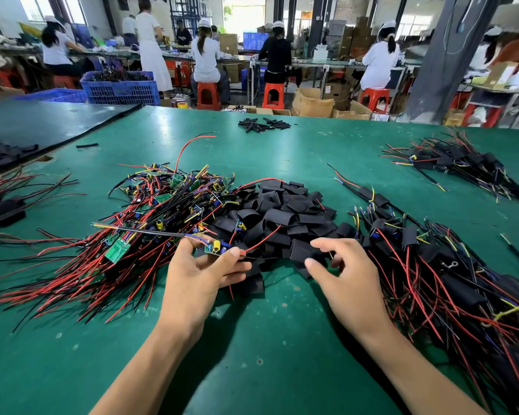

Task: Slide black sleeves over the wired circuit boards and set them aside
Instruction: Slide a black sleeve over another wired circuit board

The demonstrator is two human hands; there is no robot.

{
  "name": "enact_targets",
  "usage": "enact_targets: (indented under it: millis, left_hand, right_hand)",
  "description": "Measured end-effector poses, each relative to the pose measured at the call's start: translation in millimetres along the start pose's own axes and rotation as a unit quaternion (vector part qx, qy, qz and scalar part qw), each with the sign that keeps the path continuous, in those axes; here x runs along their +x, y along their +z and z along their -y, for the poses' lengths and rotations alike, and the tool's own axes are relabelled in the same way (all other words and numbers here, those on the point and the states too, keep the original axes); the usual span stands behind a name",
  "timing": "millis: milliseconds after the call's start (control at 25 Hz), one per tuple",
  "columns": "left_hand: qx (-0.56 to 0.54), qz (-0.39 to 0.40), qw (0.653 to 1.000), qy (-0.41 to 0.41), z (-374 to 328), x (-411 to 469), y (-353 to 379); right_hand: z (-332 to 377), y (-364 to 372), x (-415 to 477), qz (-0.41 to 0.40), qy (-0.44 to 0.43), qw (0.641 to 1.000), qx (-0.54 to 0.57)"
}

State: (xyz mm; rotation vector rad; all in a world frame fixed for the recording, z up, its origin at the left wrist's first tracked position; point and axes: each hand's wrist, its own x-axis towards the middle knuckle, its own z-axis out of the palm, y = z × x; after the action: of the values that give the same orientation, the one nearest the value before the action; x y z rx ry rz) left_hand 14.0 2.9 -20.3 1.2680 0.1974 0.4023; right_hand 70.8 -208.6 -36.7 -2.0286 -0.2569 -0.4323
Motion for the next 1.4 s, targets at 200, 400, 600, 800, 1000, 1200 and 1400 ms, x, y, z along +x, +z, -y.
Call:
enact_targets:
  millis: [200, 400, 600, 800, 1000, 1200, 1400]
  left_hand:
    - [0.017, 0.001, 1.000, -0.008, -1.3, -0.5, 0.1]
    - [0.015, 0.014, 0.999, -0.027, -0.1, -0.4, 0.3]
    - [-0.006, 0.006, 1.000, -0.029, 0.4, 1.0, -1.1]
    - [-0.040, -0.005, 0.999, -0.010, -1.9, 1.3, 0.6]
    - [-0.105, 0.006, 0.993, -0.050, -9.9, 0.7, 0.4]
    - [-0.119, 0.036, 0.988, -0.095, -12.5, 0.0, 2.7]
    - [-0.127, 0.042, 0.983, -0.125, -13.9, 1.4, 1.3]
  right_hand:
    - [-4.8, -0.3, 5.2, 0.109, -0.096, 0.972, -0.186]
    - [-9.6, -0.4, 7.8, 0.095, -0.101, 0.969, -0.203]
    - [-6.5, -1.5, 8.6, 0.017, -0.102, 0.986, -0.133]
    - [-3.7, -3.5, 5.5, 0.054, -0.074, 0.983, -0.162]
    - [-0.5, -5.8, 3.5, 0.081, -0.039, 0.976, -0.198]
    - [7.3, -5.4, 4.1, 0.017, 0.009, 0.998, -0.058]
    - [12.0, -5.4, 3.0, 0.033, 0.042, 0.996, 0.069]
